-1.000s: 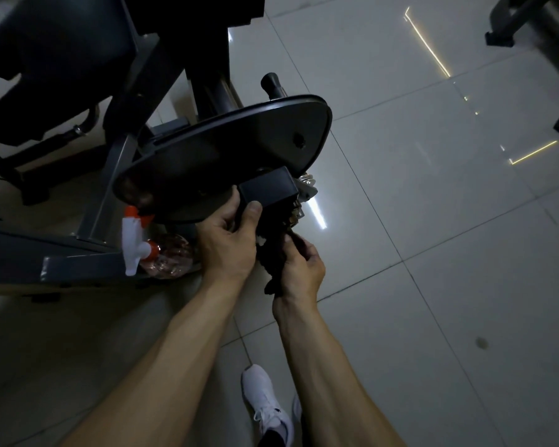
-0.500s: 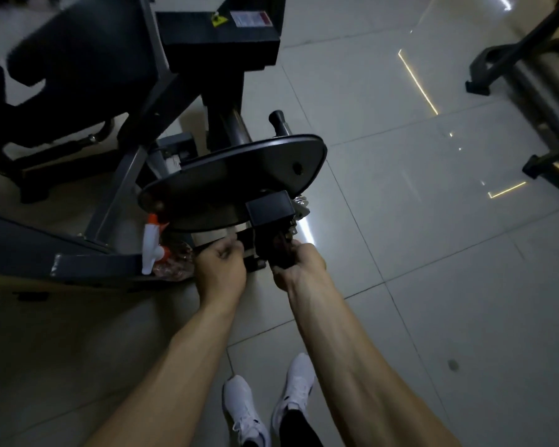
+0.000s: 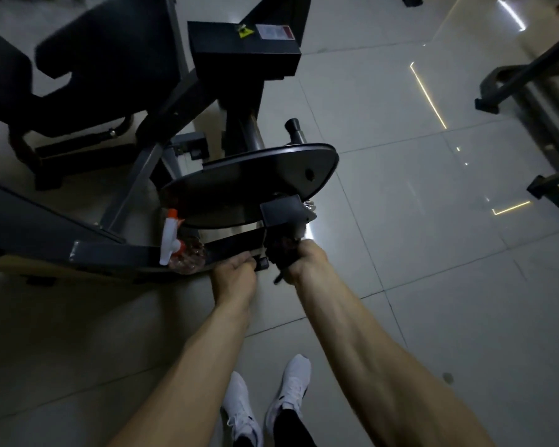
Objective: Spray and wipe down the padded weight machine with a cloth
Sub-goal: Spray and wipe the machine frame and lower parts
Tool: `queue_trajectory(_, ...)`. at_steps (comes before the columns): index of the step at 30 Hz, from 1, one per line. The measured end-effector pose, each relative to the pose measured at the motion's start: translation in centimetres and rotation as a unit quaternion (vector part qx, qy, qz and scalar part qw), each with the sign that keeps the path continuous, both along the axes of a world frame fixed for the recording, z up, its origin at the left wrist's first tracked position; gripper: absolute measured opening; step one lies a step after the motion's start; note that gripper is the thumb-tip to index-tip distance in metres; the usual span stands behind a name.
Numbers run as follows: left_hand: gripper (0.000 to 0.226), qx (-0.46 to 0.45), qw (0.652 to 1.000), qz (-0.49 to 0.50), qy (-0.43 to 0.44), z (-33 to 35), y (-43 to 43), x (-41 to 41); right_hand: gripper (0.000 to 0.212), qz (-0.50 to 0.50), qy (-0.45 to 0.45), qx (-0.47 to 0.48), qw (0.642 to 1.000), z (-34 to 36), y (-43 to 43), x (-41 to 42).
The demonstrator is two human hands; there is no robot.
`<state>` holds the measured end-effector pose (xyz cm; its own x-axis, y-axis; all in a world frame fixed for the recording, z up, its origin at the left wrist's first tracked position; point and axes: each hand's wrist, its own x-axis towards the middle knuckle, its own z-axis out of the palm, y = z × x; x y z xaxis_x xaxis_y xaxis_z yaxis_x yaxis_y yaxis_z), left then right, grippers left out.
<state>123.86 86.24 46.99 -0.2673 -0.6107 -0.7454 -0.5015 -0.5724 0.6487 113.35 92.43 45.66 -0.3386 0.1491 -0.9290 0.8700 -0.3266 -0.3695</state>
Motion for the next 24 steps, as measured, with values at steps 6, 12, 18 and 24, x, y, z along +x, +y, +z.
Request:
queue_trajectory(6,0.022,0.079,0.996,0.046,0.003,1.4,-0.3,1.2,0.025,0.059,0.060,-0.026,0.996,5.0,-0.3,-0.2)
queue_trajectory(12,0.038,0.208,0.975,0.059,0.058,5.7,-0.4,1.8,0.030,0.121,0.124,-0.070,0.982,9.9,2.9,1.9)
queue_trajectory(18,0.052,0.221,0.971,0.026,0.088,9.1,-0.8,2.6,0.032,0.377,0.183,-0.060,0.906,14.6,4.8,4.4)
queue_trajectory(24,0.031,0.242,0.936,0.031,0.253,11.3,-2.1,6.0,0.017,0.573,0.265,0.013,0.775,17.7,1.5,6.6)
